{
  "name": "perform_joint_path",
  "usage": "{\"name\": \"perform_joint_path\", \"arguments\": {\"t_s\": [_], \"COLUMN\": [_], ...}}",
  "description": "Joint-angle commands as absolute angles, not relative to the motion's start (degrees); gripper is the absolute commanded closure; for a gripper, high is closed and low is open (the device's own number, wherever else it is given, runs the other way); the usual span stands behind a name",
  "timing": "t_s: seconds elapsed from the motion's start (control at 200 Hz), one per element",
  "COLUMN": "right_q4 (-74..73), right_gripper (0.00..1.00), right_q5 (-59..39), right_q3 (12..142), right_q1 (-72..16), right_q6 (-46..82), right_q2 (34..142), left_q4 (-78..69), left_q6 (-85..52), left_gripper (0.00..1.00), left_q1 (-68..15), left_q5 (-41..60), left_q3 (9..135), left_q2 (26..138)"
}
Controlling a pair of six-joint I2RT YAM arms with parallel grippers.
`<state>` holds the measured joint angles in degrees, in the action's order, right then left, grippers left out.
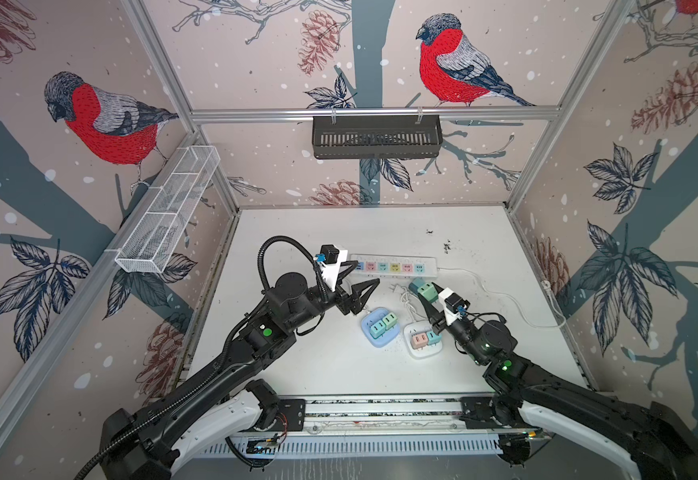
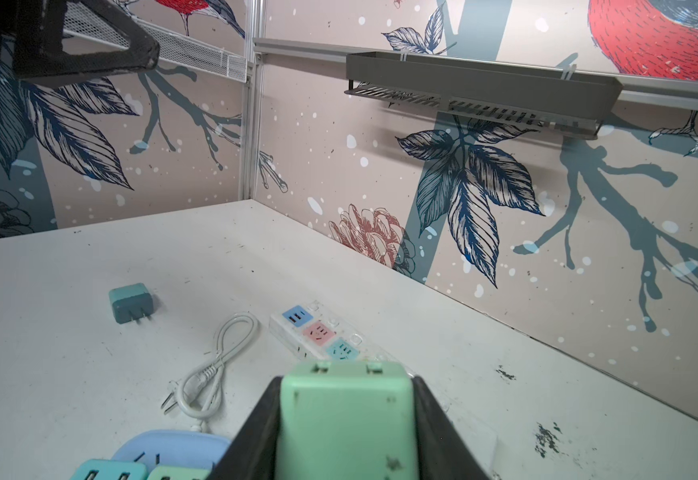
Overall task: Insert the plug
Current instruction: 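Bring the green adapter to the left gripper and close the left gripper on it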
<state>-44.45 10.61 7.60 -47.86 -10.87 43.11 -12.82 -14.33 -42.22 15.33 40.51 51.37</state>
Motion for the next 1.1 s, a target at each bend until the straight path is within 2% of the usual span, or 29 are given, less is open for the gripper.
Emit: {"name": "perform_joint_path", "arguments": {"t_s": [0.0, 0.505, 0.806, 1.096], "right_q4": [-48.84, -54.11, -57.61, -58.83], "right_gripper": [0.99, 0.99, 0.99, 0.99], "right_q5": [16.55, 22.15, 20.13, 17.89], "right_q3": [8.09, 6.02, 3.41, 2.48], "right_q1": [-49.65, -57.31, -59.4, -59.42], "right_q6": [-15.0, -22.5, -27.78, -28.7], "right_q2": [43.75, 42.73, 41.76, 41.17], "left_q4": [-12.92, -2.01, 4.5, 3.71], "left_q6": [-12.5, -6.36, -5.89, -5.45], "left_gripper": [0.19, 0.27, 0.35, 0.36], "left_q1": [-43.46, -56.16, -56.78, -56.78], "left_q5": [18.06, 14.33, 11.01, 17.48], "left_q3": [42.46, 55.49, 60.9, 61.22], "left_q2": [53.71, 71.54, 76.98, 78.3]}}
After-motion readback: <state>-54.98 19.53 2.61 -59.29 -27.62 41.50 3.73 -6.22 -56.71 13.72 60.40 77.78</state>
